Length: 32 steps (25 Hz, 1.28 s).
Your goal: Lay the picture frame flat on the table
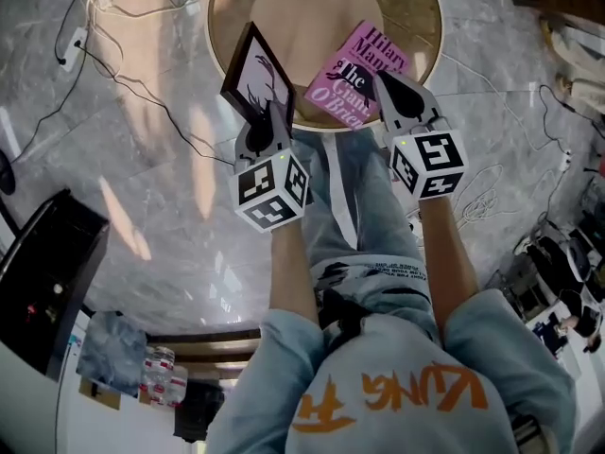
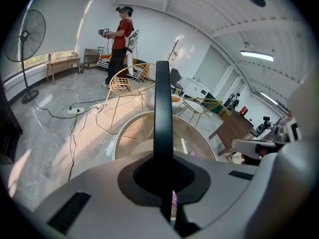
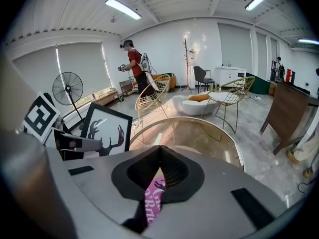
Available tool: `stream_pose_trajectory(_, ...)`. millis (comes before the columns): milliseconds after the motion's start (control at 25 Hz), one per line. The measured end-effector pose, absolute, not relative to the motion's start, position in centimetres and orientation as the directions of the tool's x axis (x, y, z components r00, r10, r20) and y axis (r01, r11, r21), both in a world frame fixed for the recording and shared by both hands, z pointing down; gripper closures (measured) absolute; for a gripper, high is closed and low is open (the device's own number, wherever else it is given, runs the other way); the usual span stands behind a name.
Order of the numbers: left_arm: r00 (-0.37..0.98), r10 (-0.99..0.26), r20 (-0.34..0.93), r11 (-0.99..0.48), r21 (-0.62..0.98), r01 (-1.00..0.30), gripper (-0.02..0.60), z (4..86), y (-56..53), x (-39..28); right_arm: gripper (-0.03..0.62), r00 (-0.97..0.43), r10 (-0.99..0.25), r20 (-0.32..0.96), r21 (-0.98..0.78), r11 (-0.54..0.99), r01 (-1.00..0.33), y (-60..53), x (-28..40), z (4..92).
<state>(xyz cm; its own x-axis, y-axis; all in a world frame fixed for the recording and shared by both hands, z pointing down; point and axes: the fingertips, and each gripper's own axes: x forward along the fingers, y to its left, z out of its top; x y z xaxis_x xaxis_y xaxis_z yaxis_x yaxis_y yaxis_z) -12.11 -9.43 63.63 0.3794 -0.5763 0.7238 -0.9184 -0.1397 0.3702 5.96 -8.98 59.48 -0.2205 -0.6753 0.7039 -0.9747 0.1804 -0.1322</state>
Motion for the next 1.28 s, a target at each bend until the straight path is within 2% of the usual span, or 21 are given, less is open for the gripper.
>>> stream_pose_trajectory(680,0.391,-0.595,0.702,-0.069,0.439,-0.896,0.557,70.4,-10.4,-13.2,0.597,-0.251,-0.618,0.745,-0.155,0.205,-0.966,-8.2,3.5,68.8)
stream_pose_trajectory(920,0.418,-0.621,0.663,0.061,0.572,-0.818,0.557,72.0,-11.9,-13.2,0.596,-0.263,-0.612,0.745,-0.166,0.212,-0.963,-8.3,3.2,70.2)
stream_pose_trajectory(1280,0.45,-0.637,0.626,0.172,0.684,-0.709,0.557,74.4,-13.4,-12.7,0.596,-0.265,-0.62,0.738,-0.189,0.187,-0.964,-8.9,3.4,72.0)
